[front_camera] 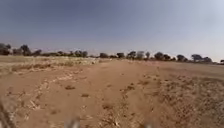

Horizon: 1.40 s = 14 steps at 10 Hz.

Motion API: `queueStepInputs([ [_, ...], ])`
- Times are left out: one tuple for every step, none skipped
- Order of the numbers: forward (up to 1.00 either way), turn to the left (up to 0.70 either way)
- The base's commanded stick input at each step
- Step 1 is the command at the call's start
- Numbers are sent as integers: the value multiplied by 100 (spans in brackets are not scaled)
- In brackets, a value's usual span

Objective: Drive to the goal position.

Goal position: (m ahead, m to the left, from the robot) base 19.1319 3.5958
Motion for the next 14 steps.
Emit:
queueStepInputs([
  [50, 0],
  [50, 0],
  [50, 0],
  [50, 0],
  [50, 0],
  [50, 0],
  [50, 0],
  [50, 0],
  [50, 0],
  [50, 0],
  [50, 0],
  [50, 0],
  [50, -28],
  [50, -50],
])
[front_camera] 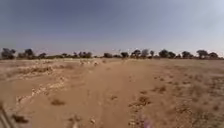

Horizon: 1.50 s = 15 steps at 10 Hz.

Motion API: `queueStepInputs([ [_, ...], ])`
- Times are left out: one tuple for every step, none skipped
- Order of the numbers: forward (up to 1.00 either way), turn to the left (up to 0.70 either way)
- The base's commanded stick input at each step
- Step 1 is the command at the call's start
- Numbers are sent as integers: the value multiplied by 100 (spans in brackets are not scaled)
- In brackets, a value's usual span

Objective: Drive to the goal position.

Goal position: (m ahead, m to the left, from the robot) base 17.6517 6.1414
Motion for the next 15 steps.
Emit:
queueStepInputs([
  [50, -50],
  [50, -20],
  [50, 0],
  [50, 0],
  [50, 0],
  [50, 0],
  [50, 0],
  [50, 0],
  [50, 0],
  [50, 0],
  [50, 0],
  [50, 0],
  [50, 0],
  [50, 0],
  [50, 0],
])
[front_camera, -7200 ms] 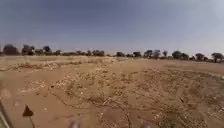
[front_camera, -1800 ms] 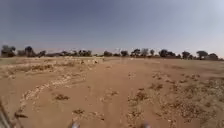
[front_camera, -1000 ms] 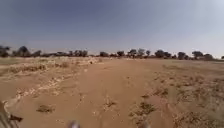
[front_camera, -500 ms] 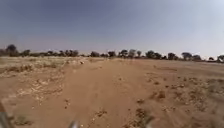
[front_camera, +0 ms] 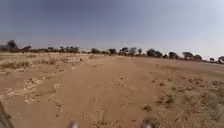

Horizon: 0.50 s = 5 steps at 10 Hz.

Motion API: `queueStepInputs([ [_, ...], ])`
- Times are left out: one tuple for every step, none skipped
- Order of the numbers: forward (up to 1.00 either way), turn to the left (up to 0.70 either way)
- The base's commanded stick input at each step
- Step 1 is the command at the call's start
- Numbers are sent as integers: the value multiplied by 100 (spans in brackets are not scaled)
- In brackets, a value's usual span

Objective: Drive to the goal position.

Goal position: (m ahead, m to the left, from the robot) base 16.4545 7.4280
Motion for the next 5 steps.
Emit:
queueStepInputs([
  [50, 0],
  [50, 0],
  [50, 0],
  [50, 0],
  [50, 0],
])
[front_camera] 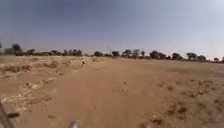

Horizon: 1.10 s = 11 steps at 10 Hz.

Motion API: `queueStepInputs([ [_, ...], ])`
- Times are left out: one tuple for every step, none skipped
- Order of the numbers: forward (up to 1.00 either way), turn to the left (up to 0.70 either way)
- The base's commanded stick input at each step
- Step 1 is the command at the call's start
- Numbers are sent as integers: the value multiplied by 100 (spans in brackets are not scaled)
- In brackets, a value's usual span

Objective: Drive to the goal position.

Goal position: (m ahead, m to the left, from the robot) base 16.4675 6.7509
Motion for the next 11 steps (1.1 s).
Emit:
queueStepInputs([
  [50, 0],
  [50, 0],
  [50, 0],
  [50, 0],
  [50, 0],
  [50, 0],
  [50, 0],
  [50, 0],
  [50, 0],
  [50, 0],
  [50, 0],
])
